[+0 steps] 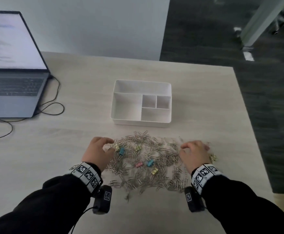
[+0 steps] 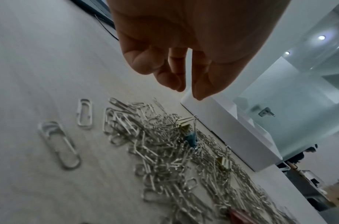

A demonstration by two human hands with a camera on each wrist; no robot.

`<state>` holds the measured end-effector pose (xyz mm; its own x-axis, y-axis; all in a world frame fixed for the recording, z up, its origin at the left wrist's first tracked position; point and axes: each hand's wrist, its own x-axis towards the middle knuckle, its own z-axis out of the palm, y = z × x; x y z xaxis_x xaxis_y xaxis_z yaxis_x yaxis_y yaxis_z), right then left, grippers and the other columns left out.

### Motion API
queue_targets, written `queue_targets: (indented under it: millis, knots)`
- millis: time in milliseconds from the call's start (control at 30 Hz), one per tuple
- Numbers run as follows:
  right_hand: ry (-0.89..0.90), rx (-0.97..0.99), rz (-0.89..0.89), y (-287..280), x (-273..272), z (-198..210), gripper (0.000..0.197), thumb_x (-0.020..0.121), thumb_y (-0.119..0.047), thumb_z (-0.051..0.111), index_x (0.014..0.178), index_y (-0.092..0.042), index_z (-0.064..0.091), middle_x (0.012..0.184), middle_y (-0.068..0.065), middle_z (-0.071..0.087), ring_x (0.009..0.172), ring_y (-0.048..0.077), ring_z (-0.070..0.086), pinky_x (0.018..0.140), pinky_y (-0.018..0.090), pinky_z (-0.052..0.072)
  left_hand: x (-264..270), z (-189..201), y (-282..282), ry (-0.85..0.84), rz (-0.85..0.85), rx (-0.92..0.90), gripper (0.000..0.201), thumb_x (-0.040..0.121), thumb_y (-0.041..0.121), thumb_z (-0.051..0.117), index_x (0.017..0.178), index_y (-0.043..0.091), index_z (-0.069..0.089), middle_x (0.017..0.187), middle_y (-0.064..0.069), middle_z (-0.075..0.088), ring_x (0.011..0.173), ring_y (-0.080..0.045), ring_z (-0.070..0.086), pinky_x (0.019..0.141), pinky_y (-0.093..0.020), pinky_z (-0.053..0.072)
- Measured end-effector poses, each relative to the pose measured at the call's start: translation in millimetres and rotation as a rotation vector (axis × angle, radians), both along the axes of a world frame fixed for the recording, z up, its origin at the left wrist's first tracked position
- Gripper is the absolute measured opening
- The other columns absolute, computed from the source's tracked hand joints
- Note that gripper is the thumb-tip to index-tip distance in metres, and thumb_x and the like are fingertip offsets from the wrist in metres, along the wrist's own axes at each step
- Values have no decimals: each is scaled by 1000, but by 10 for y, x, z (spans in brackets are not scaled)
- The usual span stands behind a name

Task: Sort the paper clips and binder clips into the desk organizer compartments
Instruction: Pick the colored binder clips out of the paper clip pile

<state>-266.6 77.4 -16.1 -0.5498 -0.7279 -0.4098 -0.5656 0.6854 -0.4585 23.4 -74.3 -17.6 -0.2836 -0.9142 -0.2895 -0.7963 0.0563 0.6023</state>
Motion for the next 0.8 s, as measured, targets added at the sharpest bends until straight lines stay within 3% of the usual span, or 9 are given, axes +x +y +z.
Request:
queue_targets:
  millis: [67,200,300,400,567,667,800]
  knots:
    - [-54,-32,196,-34,178,21,22,91,-37,59,110,-26,62,115,-8,47,100,7,51,95,27,43,48,-14,2,-35,-34,13,23,85,27,65,108,29,65,117,9,51,72,-7,59,75,-26,48]
    - [-181,45,498,-93,520,-86,48,82,-44,69,126,-34,54,119,-11,44,90,3,51,91,28,50,83,-50,32,-105,-135,51,40,85,32,64,124,31,57,124,11,48,70,-5,60,79,-31,56]
    - [-168,54,542,-101,656,-157,52,80,-35,71,129,-35,53,114,-9,42,85,6,53,83,26,51,51,-76,30,-143,-229,49,53,86,32,61,138,33,47,134,10,45,76,-4,60,82,-32,57]
    - [-124,29,539,-106,714,-188,40,85,-26,67,123,-32,58,109,-10,44,89,5,51,84,22,48,-50,-84,-13,-164,-307,14,56,88,33,60,141,32,43,137,8,44,85,-9,59,82,-31,57]
    - [-64,-20,509,-160,758,-155,16,89,-19,63,105,-20,67,103,-5,54,93,11,53,91,27,46,-161,-143,-129,-149,-377,19,36,88,28,64,124,28,62,122,6,55,89,-11,60,88,-29,53]
    - [-68,-51,476,-150,768,-138,9,91,-23,61,97,-21,67,99,-7,57,91,9,53,86,21,44,-141,-170,-142,-135,-376,-2,18,88,27,65,106,27,68,105,7,60,87,-10,58,88,-27,52]
    - [-121,-77,362,-162,764,-96,5,88,-21,64,90,-22,69,94,-8,59,86,7,58,85,26,51,-58,-181,-129,-127,-366,5,11,88,24,65,96,27,70,97,8,61,88,-10,57,89,-29,52]
